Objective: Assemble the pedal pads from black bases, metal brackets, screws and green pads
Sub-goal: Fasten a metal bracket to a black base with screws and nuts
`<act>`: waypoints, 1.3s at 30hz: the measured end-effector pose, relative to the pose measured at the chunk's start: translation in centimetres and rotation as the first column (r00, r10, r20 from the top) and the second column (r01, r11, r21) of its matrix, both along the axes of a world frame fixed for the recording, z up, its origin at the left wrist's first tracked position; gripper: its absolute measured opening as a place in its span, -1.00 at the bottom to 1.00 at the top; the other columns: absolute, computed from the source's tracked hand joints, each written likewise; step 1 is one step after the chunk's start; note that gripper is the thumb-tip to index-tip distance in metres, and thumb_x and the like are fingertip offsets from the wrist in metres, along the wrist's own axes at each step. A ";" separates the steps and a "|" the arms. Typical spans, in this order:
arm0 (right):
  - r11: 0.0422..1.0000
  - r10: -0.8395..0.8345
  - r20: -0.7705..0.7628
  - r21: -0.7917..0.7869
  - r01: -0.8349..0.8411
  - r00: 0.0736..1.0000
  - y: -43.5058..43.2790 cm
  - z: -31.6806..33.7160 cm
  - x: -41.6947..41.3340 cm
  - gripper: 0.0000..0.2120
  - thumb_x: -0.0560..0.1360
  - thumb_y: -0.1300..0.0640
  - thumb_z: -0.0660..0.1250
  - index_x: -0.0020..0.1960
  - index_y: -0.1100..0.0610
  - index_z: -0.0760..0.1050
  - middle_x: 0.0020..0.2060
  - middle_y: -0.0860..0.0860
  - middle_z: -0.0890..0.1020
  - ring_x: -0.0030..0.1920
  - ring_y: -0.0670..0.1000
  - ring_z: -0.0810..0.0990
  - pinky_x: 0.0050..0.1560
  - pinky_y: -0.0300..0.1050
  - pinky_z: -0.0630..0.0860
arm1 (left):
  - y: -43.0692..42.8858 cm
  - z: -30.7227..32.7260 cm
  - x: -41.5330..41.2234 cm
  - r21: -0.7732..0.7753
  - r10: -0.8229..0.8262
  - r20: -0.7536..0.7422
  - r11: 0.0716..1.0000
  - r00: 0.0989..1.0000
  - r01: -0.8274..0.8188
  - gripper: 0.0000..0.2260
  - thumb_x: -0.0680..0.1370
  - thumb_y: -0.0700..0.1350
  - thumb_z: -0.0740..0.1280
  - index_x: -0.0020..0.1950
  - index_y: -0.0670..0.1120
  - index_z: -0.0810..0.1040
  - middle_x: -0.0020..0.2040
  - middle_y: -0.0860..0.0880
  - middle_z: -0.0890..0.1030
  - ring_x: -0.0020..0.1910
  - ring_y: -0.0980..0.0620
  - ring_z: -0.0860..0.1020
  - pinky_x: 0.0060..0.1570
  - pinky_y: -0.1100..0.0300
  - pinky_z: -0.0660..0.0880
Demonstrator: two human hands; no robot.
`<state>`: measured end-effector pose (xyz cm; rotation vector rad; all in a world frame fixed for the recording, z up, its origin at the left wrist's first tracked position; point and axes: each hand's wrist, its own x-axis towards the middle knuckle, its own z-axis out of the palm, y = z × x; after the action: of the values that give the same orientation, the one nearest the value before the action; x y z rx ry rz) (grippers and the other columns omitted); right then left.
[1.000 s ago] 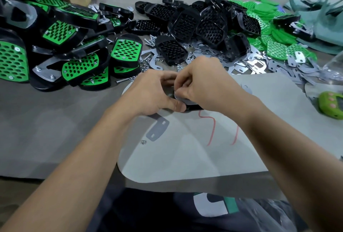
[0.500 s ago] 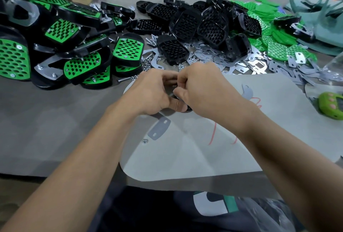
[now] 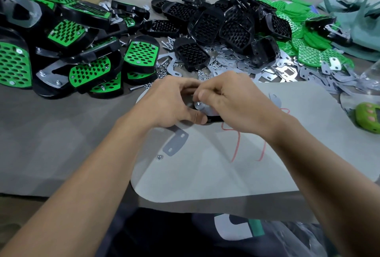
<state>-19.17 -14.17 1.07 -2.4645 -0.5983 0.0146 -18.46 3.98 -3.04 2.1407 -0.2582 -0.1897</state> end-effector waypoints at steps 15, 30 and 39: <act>0.976 -0.031 -0.194 0.206 0.072 0.980 -0.8 0.1 -0.7 -0.78 0.45 0.21 0.33 -0.11 -0.02 0.71 -0.57 -0.09 0.44 -0.52 -0.11 0.35 -0.47 -0.30 0.30 | 0.2 -0.2 0.1 -0.011 -0.018 0.001 1.000 1.000 0.018 -0.39 0.22 -0.08 0.72 0.22 0.18 0.65 0.03 0.32 0.69 0.13 0.31 0.63 0.12 0.26 0.55; 0.984 -0.059 -0.125 0.158 0.078 0.990 -2.2 0.1 -0.5 -0.73 0.47 0.13 0.37 -0.41 -0.01 0.53 -0.55 -0.08 0.38 -0.47 -0.11 0.33 -0.36 -0.21 0.27 | 0.2 -0.6 0.3 -0.007 0.003 -0.006 1.000 1.000 -0.003 -0.31 0.18 -0.05 0.73 0.27 0.17 0.63 0.06 0.34 0.68 0.13 0.46 0.56 0.25 0.34 0.45; 0.980 0.004 -0.162 0.197 0.028 0.987 -2.7 -0.1 -0.8 -0.80 0.46 0.12 0.39 -0.33 0.12 0.55 -0.54 -0.05 0.37 -0.46 -0.10 0.31 -0.34 -0.10 0.33 | 0.4 -0.7 0.4 -0.017 -0.005 -0.007 1.000 1.000 0.005 -0.31 0.18 -0.04 0.74 0.27 0.20 0.63 0.07 0.34 0.68 0.12 0.47 0.56 0.15 0.38 0.50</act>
<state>-19.95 -16.84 0.99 -2.2474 -0.4894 0.1427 -18.05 4.35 -3.73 2.1225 -0.2599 -0.1973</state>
